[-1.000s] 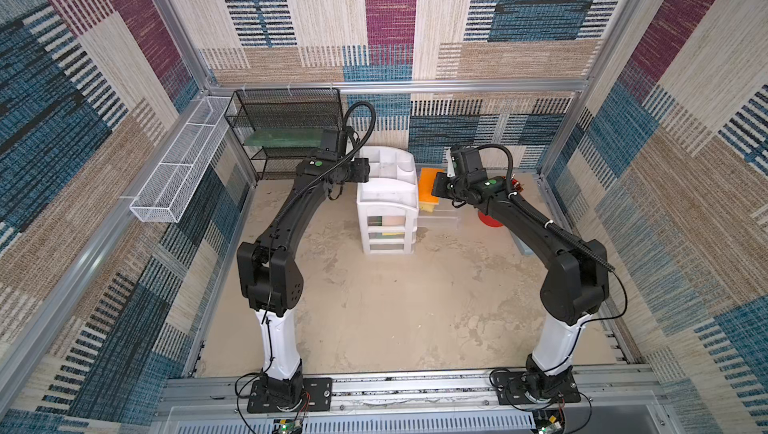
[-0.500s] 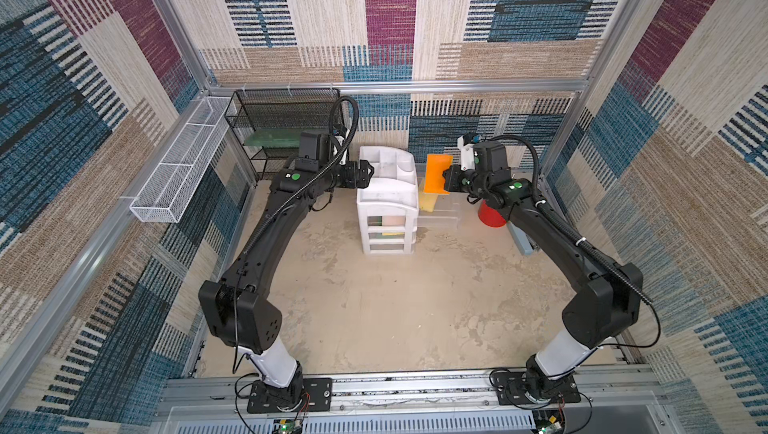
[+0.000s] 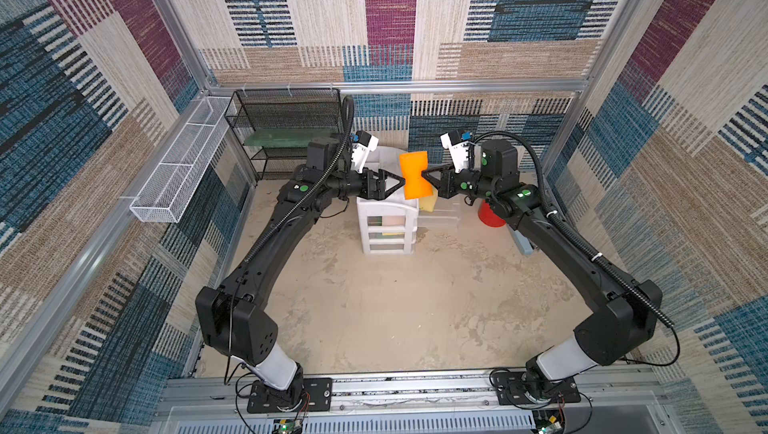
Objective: Take the sponge out of the drawer
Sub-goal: Pick up the sponge from the drawer.
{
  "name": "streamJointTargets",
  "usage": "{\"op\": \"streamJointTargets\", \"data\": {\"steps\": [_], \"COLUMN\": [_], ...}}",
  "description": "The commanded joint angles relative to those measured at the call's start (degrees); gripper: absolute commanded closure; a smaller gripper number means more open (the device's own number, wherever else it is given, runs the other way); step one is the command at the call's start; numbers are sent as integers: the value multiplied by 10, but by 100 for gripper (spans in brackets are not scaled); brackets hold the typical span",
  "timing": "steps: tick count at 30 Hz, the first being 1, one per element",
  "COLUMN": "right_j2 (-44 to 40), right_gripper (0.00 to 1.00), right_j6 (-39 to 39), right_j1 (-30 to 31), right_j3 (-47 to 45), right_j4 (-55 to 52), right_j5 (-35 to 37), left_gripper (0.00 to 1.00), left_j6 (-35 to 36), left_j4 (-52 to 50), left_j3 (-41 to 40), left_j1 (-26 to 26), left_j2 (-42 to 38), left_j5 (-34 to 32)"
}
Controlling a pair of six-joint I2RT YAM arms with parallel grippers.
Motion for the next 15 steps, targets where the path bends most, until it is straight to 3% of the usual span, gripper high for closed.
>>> {"op": "streamJointTargets", "data": {"steps": [1,5,11,15], "right_j2": [-14,-31,-47,-40], "right_gripper": [98,98,93,92], "right_j6": [-113,-214,-293,-324], "right_j1": [2,3,9,18], "right_j3": [9,2,-8,9], "right_j4": [-43,-94,-137,-165], "right_j5": [-22,-45,-61,-68], "left_gripper": [9,14,11,10], "left_j6": [53,122,229,254], "left_j4": [-29,-114,-204,-223], "left_j3": [33,87,121,125], "left_j1": [0,7,25,25], "left_j2": [4,22,36,44], "left_j5": [-3,-3,110,160]}}
